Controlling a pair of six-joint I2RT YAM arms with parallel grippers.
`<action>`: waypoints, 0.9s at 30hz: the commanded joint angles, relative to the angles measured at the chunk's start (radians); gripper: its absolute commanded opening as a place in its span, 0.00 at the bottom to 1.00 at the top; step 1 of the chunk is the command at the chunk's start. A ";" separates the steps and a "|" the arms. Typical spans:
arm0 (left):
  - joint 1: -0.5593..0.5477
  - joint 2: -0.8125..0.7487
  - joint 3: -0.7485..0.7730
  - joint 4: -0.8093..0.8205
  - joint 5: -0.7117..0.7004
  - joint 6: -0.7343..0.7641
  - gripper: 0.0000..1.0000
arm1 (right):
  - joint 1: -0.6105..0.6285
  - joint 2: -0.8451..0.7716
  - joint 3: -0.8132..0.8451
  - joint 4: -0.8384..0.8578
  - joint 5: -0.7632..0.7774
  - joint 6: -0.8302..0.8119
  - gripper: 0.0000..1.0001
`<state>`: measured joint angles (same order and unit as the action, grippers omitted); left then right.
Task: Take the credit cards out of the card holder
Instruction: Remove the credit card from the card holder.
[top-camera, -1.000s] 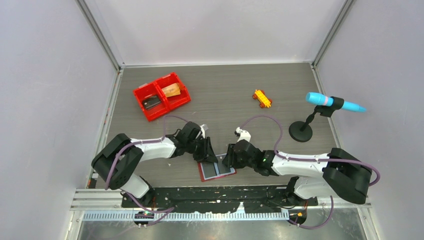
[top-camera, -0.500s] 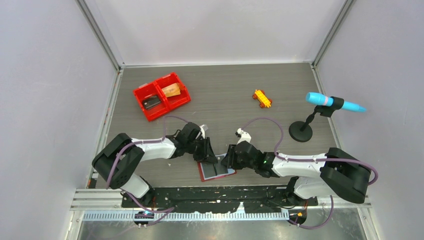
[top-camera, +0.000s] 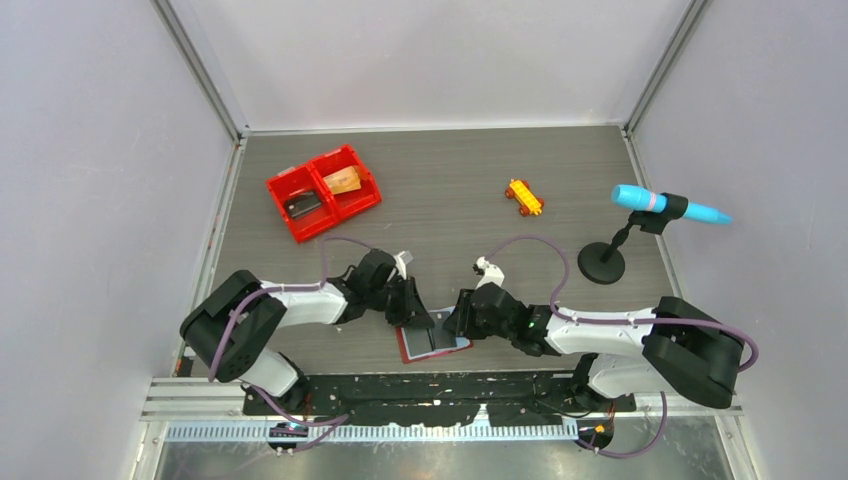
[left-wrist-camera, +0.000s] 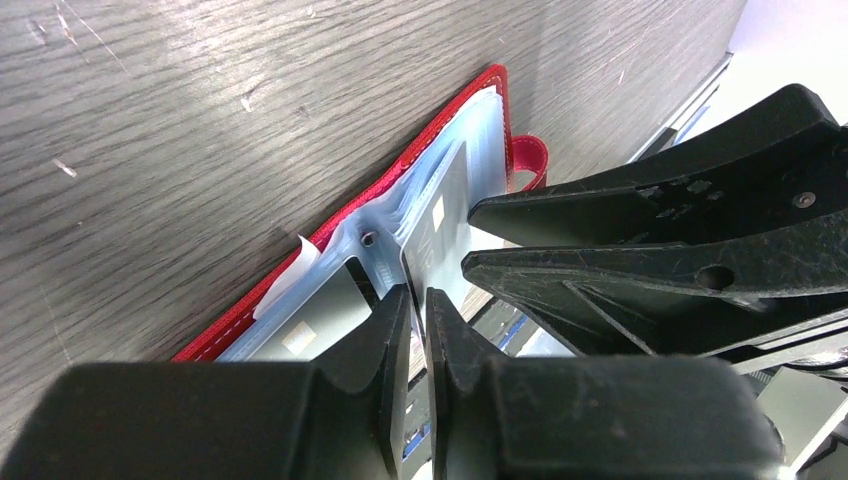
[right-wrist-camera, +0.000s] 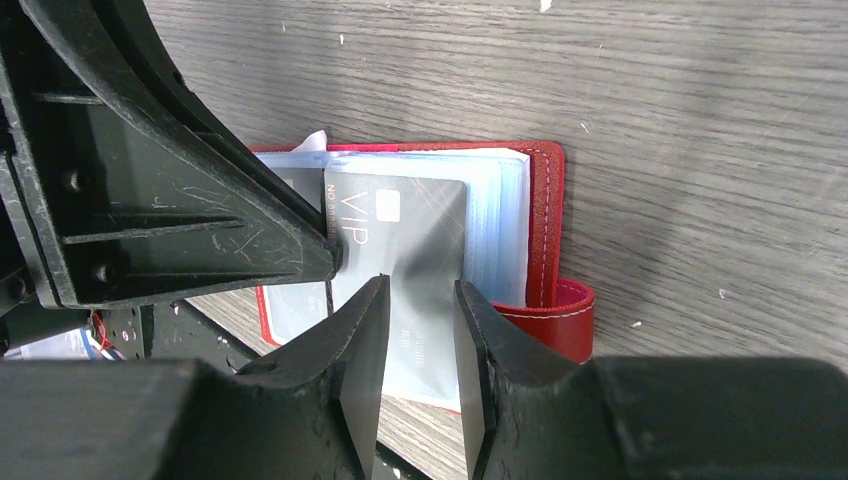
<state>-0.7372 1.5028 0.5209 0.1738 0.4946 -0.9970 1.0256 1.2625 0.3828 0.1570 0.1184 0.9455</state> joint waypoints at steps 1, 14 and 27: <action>-0.004 -0.023 -0.009 0.097 0.040 -0.022 0.12 | 0.004 -0.001 -0.015 -0.050 0.025 0.002 0.37; -0.003 -0.051 -0.023 0.094 0.026 -0.016 0.11 | 0.004 0.005 -0.010 -0.063 0.030 -0.006 0.37; 0.002 -0.061 -0.009 0.032 0.007 0.012 0.18 | 0.004 0.012 -0.010 -0.068 0.033 -0.008 0.37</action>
<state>-0.7376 1.4708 0.5007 0.2054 0.4973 -1.0077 1.0256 1.2629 0.3828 0.1562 0.1204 0.9455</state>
